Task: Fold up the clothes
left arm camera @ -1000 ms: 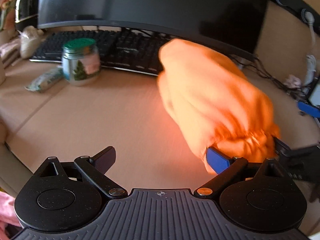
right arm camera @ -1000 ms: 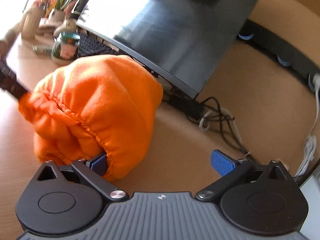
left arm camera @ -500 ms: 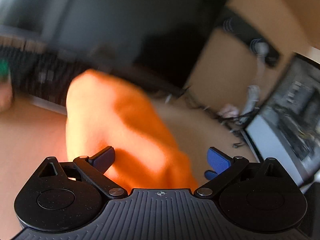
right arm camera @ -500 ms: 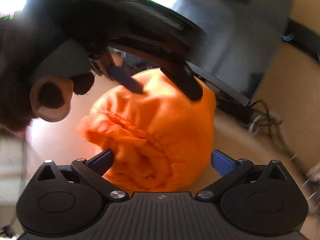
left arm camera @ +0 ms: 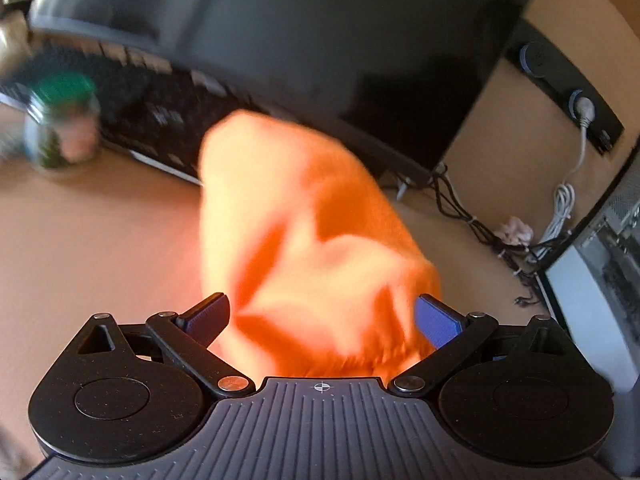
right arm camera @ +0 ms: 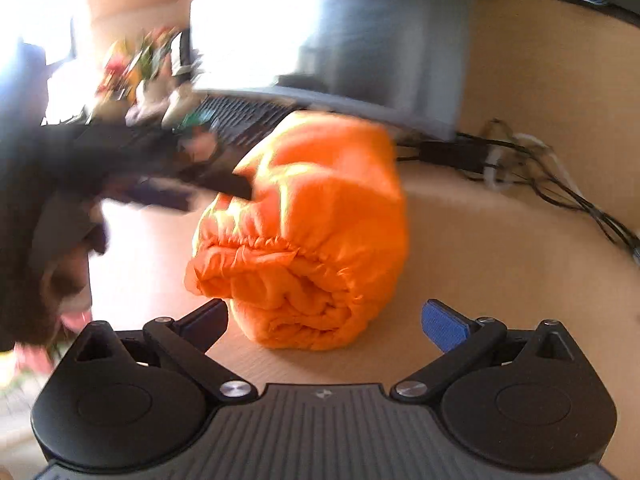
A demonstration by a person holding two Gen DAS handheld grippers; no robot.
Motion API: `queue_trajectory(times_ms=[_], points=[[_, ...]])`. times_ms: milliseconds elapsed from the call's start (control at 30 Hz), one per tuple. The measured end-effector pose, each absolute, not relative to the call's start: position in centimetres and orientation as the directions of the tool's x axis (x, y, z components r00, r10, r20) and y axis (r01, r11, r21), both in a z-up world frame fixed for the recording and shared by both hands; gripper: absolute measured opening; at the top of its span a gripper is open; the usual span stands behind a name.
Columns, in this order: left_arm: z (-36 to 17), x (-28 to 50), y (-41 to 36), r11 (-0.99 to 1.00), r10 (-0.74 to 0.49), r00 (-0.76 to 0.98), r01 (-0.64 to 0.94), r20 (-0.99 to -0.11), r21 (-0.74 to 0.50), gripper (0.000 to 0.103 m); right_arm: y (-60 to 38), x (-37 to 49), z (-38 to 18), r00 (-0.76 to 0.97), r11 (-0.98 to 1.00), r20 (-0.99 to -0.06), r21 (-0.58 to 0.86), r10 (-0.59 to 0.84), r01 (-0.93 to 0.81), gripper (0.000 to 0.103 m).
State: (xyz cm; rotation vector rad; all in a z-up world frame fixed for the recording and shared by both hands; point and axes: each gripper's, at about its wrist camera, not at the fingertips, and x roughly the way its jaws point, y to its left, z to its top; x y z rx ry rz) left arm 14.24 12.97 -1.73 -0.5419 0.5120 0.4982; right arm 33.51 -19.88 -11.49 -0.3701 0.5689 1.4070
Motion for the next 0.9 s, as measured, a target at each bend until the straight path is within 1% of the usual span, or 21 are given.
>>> queue_trajectory(times_ms=[67,133,233,300,367,400,500,533,600,667,733,833,900], points=[[-0.9,11.8,10.3,0.754,0.373,0.746,-0.591,-0.552,-0.289,0.103,-22.2,34.3,-10.2,0.087,0.181,-0.537,0.125,0.839,-0.976,0.103],[-0.3,9.5,7.5,0.736,0.439,0.71,-0.635,-0.55,-0.233,0.103,-24.3,35.3,-9.1,0.117,0.216,-0.515,0.137,0.849,-0.967,0.103],[0.8,6.5,2.9,0.697,0.467,0.688,-0.673,-0.555,-0.248,0.103,-27.4,35.8,-7.5,0.15,0.238,-0.478,0.128,0.865,-0.963,0.103],[1.7,5.2,-0.7,0.654,0.527,0.68,-0.707,-0.509,-0.267,0.103,-29.4,35.7,-6.7,0.175,0.255,-0.452,0.123,0.875,-0.959,0.103],[2.1,5.1,-4.0,0.619,0.598,0.655,-0.744,-0.463,-0.253,0.103,-31.2,35.4,-6.6,0.208,0.286,-0.435,0.122,0.876,-0.95,0.103],[1.9,5.3,-5.1,0.619,0.61,0.647,-0.75,-0.458,-0.234,0.103,-32.1,35.2,-6.7,0.219,0.303,-0.422,0.143,0.88,-0.942,0.103],[1.4,6.5,-7.4,0.643,0.608,0.629,-0.748,-0.484,-0.164,0.103,-34.0,34.3,-7.5,0.235,0.327,-0.388,0.191,0.891,-0.925,0.103],[1.3,6.6,-7.9,0.646,0.608,0.625,-0.748,-0.489,-0.152,0.103,-34.3,33.8,-7.6,0.226,0.313,-0.381,0.183,0.896,-0.932,0.103],[1.7,6.4,-7.9,0.632,0.617,0.622,-0.757,-0.482,-0.166,0.103,-34.3,33.1,-7.5,0.213,0.285,-0.383,0.142,0.899,-0.948,0.103],[2.6,6.1,-8.0,0.619,0.643,0.62,-0.766,-0.451,-0.171,0.103,-34.4,32.8,-7.3,0.216,0.277,-0.367,0.122,0.905,-0.953,0.103],[3.2,6.1,-8.6,0.61,0.671,0.604,-0.779,-0.43,-0.142,0.103,-34.9,32.9,-7.1,0.22,0.278,-0.347,0.126,0.912,-0.952,0.103],[3.3,6.5,-9.3,0.625,0.67,0.591,-0.775,-0.45,-0.087,0.103,-35.2,33.1,-6.7,0.238,0.29,-0.32,0.128,0.917,-0.948,0.103],[3.3,6.7,-9.5,0.635,0.659,0.588,-0.769,-0.469,-0.073,0.103,-35.2,33.1,-6.5,0.231,0.285,-0.321,0.134,0.919,-0.949,0.103]])
